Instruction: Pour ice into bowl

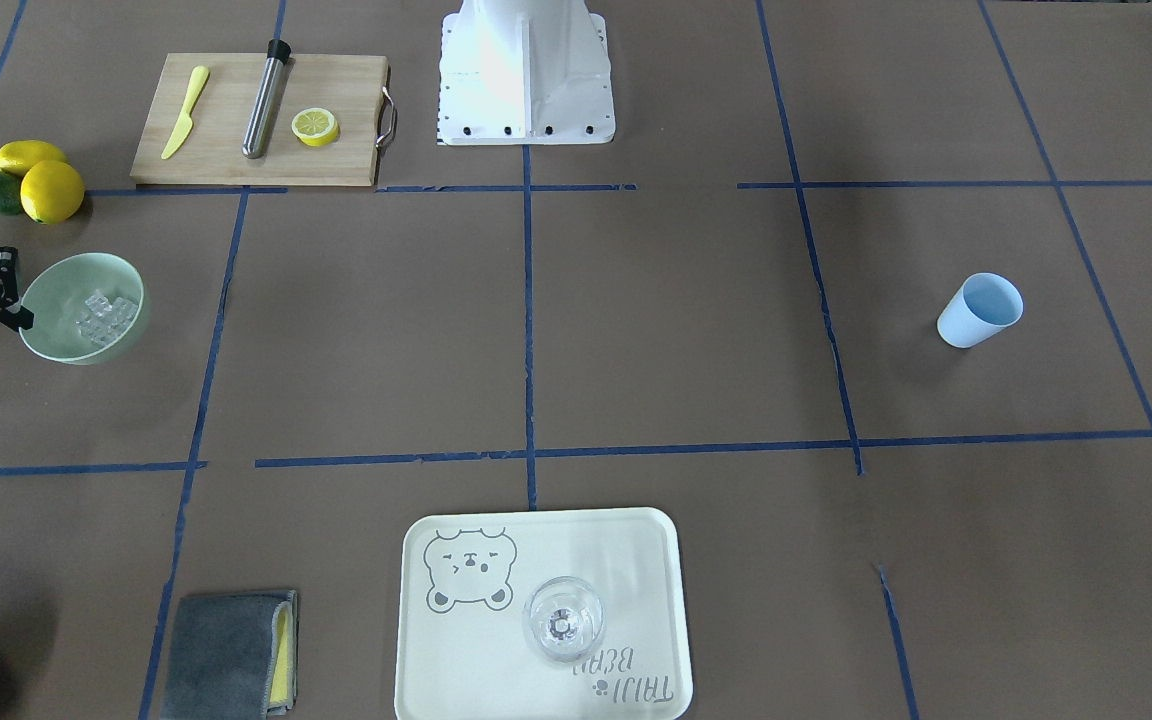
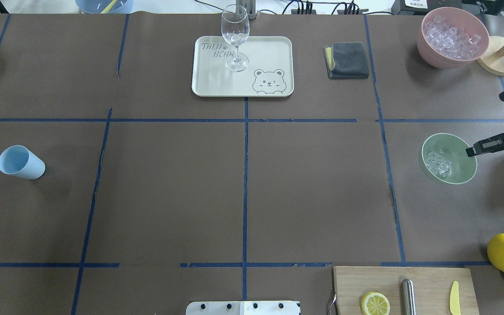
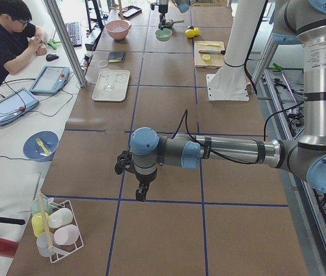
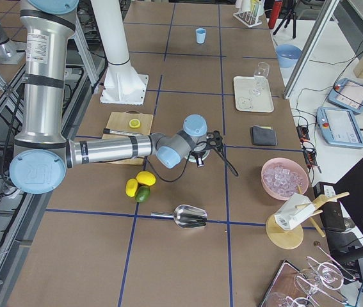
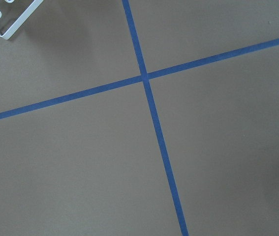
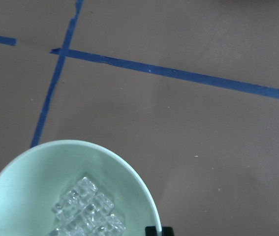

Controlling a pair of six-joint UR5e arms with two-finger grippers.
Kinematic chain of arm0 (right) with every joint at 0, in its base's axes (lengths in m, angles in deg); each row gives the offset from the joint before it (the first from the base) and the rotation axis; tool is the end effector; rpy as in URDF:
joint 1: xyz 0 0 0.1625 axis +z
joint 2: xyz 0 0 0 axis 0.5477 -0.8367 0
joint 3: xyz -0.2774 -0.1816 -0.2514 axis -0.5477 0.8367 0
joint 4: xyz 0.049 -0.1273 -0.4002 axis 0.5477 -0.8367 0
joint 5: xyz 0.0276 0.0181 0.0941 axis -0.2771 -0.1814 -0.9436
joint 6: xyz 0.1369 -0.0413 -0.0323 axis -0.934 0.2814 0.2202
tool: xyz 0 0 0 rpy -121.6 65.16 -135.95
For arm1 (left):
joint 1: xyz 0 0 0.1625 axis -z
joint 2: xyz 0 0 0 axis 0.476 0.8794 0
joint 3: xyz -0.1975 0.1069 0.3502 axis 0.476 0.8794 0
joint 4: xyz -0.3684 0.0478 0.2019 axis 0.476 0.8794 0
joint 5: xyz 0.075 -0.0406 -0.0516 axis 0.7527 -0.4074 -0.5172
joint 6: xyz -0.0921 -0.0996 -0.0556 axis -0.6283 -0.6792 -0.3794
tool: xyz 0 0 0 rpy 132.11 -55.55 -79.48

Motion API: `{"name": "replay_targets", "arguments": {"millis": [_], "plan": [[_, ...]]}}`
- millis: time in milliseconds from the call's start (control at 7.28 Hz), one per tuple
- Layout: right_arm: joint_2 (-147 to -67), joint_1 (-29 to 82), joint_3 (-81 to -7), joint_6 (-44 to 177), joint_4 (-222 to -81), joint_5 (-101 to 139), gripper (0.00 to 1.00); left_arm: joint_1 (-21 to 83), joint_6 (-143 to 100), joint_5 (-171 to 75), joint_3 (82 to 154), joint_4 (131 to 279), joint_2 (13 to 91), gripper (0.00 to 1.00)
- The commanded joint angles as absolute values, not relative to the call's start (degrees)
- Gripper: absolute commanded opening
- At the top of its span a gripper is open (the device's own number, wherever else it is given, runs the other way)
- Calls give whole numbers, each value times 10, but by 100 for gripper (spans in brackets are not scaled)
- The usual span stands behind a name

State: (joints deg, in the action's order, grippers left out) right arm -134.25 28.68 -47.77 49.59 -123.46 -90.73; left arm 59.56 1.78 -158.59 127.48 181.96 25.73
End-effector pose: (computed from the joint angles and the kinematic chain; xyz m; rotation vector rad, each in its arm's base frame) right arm -0.2033 -0.4538 0.5965 0.2183 -0.9536 -0.1749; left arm -0.0184 -0.4622 0.6483 0.1487 0.7311 0.2206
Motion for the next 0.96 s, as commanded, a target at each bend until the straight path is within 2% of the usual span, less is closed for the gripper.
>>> {"name": "replay_targets", "arguments": {"millis": [0,137,275,412,549,824], "plan": [[-1343,287,-417,493,-1163,-907,0,596,18,-1586,1275,1820,257,100],[-1342,286,-417,494,-1163,-907,0,596,18,-1586,1275,1820,256,100],[-1339,286,-417,493,-1163,-905,12,596,18,-1586,1274,1820,257,100],[-1337,286,-419,494,-1163,-906,52,596,19,-1586,1274,1820,256,100],[-1333,287,-419,495,-1162,-903,100,596,19,-1586,1274,1820,256,100],[-1325,301,-424,495,-1169,-905,100,596,18,-1586,1274,1820,257,100]]}}
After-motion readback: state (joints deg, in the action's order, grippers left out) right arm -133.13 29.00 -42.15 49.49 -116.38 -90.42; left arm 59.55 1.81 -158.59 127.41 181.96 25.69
